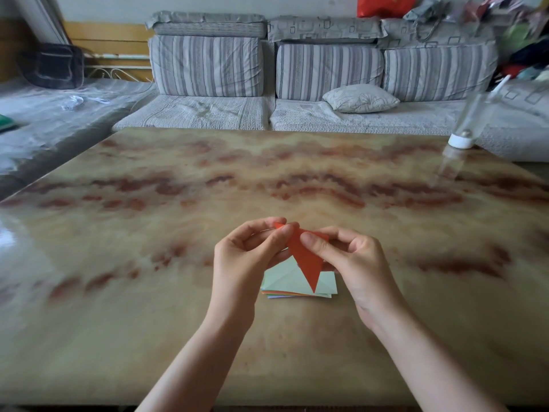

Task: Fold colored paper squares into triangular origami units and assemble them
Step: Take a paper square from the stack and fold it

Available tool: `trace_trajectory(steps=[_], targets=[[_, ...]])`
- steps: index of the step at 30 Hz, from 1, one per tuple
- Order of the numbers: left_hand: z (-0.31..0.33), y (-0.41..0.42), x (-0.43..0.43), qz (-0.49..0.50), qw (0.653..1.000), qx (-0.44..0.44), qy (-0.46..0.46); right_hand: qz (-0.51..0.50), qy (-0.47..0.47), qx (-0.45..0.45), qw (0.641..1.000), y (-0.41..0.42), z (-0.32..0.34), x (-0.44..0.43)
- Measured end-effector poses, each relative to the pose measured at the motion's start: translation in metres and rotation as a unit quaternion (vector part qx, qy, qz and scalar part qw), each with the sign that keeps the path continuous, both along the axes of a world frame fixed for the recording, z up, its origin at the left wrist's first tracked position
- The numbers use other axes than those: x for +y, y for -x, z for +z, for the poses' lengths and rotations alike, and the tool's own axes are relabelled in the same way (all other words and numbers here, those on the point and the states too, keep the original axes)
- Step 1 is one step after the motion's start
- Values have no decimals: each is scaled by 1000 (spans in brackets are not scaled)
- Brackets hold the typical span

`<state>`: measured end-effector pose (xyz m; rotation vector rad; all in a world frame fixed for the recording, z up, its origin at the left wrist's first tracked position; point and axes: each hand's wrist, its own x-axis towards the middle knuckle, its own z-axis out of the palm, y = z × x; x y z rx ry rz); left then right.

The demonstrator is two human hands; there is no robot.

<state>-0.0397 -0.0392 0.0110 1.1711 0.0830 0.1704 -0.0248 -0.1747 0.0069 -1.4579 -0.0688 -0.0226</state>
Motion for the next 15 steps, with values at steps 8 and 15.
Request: trace_trajectory(steps=[8,15], targets=[[-3,-3,3,-10,997,-5,-76,7,20,-14,1000,-3,2,-4],[-5,-5,3,23,989,-56,-137,23,15,12,1000,-2,3,-7]])
